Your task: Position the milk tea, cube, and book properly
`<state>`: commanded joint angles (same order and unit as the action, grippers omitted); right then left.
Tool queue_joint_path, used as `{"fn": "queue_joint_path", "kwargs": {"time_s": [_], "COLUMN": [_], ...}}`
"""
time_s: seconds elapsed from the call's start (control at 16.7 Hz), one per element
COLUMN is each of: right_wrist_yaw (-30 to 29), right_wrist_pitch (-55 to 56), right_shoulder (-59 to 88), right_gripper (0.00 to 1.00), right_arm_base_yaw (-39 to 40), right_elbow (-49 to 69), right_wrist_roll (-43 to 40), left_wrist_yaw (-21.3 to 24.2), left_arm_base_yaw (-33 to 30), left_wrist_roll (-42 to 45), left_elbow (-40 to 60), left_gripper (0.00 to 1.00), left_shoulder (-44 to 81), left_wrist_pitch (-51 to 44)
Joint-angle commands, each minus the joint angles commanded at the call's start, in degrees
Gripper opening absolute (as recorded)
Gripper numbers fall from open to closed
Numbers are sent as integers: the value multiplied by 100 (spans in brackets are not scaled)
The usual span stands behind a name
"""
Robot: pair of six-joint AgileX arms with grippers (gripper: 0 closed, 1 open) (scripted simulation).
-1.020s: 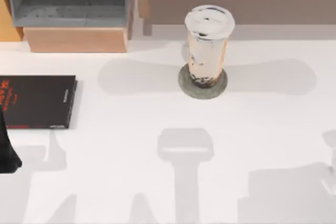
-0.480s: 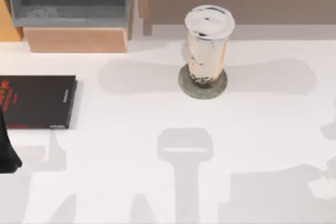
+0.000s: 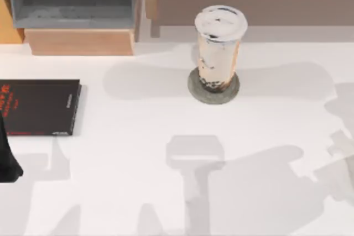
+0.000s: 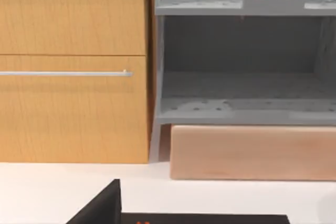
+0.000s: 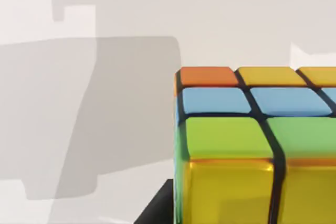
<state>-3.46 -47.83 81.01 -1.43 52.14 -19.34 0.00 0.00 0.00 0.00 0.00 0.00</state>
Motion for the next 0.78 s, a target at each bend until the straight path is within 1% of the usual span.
{"fn": "queue_joint_path", "kwargs": {"time_s": [0.18,0.54,0.66,0.78], "right_wrist_yaw": [-396,-1304,-1562,-1753], "right_wrist_pitch": [1195,4051,4738,5184], "right_shoulder": [290,753,847,962], "right_gripper": [0,0,0,0], "right_arm_base_yaw": [497,1640,1940,2122], "right_elbow": [748,2351,2808,3145], "right_wrist_roll": [424,1427,1708,1913], "left_wrist_yaw": [0,0,0,0], "left_arm_base_yaw": [0,0,0,0], "left_wrist_roll": [0,0,0,0], "left_elbow": [0,0,0,0], "left_gripper": [100,100,100,100], "left_shoulder": [0,0,0,0], "left_wrist_pitch": [0,0,0,0]}}
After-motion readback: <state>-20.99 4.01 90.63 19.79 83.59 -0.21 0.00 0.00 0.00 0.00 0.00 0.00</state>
